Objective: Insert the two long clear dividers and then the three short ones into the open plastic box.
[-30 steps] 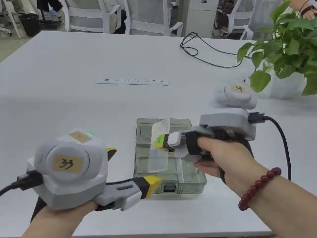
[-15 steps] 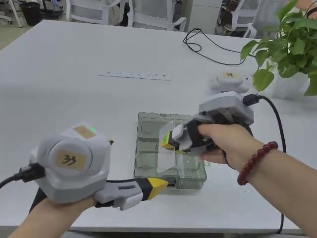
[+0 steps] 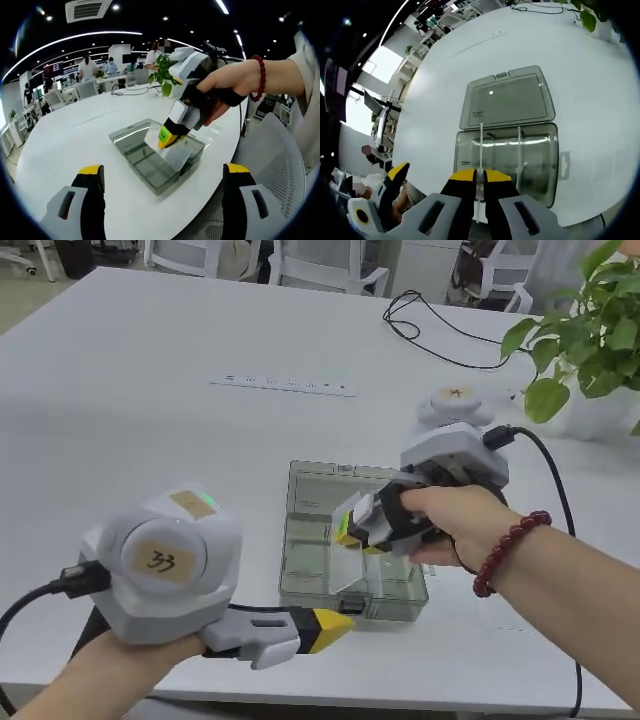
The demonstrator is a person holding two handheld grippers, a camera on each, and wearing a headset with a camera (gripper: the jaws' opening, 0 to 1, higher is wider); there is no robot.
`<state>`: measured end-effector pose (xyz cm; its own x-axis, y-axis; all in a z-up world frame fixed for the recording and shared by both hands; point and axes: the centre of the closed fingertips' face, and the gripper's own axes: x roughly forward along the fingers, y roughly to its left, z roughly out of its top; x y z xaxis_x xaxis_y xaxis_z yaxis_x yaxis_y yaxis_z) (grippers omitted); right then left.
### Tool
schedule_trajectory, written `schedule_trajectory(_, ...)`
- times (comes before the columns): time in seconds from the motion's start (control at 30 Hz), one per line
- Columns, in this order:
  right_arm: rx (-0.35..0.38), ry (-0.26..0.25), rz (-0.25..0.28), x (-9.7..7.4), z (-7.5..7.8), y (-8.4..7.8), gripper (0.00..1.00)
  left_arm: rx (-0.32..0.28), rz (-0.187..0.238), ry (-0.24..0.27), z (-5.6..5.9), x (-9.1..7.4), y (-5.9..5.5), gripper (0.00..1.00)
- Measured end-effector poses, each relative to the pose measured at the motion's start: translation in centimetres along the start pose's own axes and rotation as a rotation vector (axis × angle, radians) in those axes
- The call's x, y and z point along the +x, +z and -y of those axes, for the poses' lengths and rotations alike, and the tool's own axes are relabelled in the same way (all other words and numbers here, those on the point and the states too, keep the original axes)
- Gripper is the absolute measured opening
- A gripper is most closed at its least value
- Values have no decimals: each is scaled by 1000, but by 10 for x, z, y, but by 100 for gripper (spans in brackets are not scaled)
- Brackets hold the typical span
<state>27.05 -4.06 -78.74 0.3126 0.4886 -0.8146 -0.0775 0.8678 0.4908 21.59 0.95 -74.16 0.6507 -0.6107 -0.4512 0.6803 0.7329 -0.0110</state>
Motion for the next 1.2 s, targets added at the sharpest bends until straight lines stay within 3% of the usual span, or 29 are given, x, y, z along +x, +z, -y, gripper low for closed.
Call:
schedule_trajectory(0.4, 29, -27, -51, 13, 9, 1, 6, 6, -5, 7, -4, 2, -1, 100)
schedule_trajectory(0.6, 30, -38, -75, 15, 9, -5, 6, -2, -4, 8, -7, 2, -3, 99)
schedule_trajectory(1.0, 44, -44, -93, 20, 10, -8, 6, -6, -10, 8, -15, 2, -4, 97)
schedule_trajectory(1.2, -20, -72, -116, 20, 7, -6, 6, -4, -10, -3, -14, 3, -3, 96)
